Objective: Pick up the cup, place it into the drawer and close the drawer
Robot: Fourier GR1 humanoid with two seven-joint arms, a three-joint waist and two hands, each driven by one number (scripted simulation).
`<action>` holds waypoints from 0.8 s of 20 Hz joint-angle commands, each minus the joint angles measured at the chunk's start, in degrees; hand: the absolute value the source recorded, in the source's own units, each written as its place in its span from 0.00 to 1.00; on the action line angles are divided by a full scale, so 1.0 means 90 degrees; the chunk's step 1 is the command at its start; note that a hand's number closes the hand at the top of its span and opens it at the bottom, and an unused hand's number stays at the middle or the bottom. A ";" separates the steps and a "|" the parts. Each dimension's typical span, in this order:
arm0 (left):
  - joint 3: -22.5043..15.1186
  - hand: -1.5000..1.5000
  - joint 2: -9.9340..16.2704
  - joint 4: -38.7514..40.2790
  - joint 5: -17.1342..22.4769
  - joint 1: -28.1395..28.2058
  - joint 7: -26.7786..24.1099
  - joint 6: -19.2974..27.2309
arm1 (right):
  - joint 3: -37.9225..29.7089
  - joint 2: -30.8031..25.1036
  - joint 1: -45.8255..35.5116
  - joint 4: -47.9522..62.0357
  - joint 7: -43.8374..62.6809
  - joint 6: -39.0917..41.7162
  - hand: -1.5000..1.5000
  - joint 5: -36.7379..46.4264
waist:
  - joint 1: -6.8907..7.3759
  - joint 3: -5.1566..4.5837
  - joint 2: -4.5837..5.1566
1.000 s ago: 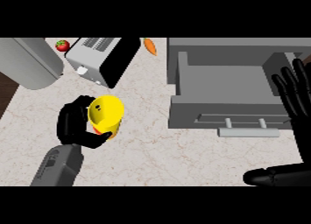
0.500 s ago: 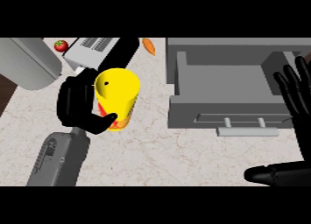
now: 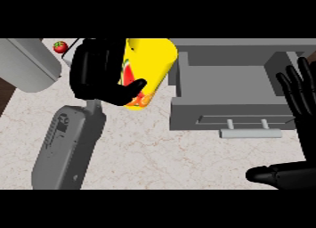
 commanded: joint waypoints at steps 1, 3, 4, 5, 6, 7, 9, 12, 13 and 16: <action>-0.0415 1.00 -0.0029 0.0047 -0.0174 -0.0159 0.0103 0.0427 | 0.0051 -0.0019 -0.0042 0.0008 0.0079 0.0001 0.00 0.0046 | 0.0004 -0.0001 0.0002; -0.0014 1.00 -0.0002 0.0675 -0.0277 -0.1024 0.0293 0.0285 | 0.0230 0.0166 0.0218 -0.0395 0.0208 -0.0159 0.00 0.0129 | -0.0034 -0.0001 0.0005; -0.0184 1.00 -0.0028 0.0349 -0.0330 -0.1171 0.0667 0.0657 | 0.0168 0.0118 0.0339 -0.0122 -0.0236 0.0103 0.00 0.0053 | -0.0019 0.0001 0.0000; -0.0036 1.00 0.0067 0.0078 -0.0270 -0.0953 0.0880 0.0492 | -0.0181 -0.0077 -0.0055 0.0125 -0.0015 0.0089 0.00 -0.0202 | 0.0015 0.0000 0.0000; -0.0171 1.00 -0.0028 0.0966 -0.0285 -0.1533 0.0400 0.0730 | -0.0128 -0.0142 0.0060 -0.0039 -0.0012 0.0185 0.00 -0.0169 | -0.0048 0.0000 0.0012; -0.0231 1.00 -0.0028 0.1160 -0.0284 -0.1813 0.0518 0.0908 | -0.0147 -0.0095 0.0163 0.0176 -0.0305 0.0237 0.00 -0.0106 | -0.0060 0.0002 0.0016; -0.0434 1.00 -0.0029 0.1644 -0.0162 -0.1939 0.0411 0.0983 | 0.0266 0.0092 0.0326 -0.0152 -0.0103 0.0072 0.00 0.0220 | -0.0086 0.0000 0.0016; -0.0617 1.00 -0.0029 0.2000 -0.0044 -0.2340 0.0477 0.1154 | -0.0020 0.0057 0.0428 0.0408 -0.0739 0.0327 0.00 0.0043 | -0.0085 0.0003 0.0022; -0.0381 1.00 -0.0029 0.2337 -0.0184 -0.2206 0.0235 0.0886 | -0.0027 0.0043 -0.0254 0.0445 -0.0210 -0.0060 0.00 0.0169 | -0.0045 -0.0001 0.0027; -0.0747 1.00 -0.0030 0.2941 0.0226 -0.2926 0.0122 0.1616 | -0.0534 -0.0411 -0.0034 0.0358 -0.0160 0.0520 0.00 -0.0603 | -0.0164 0.0002 0.0036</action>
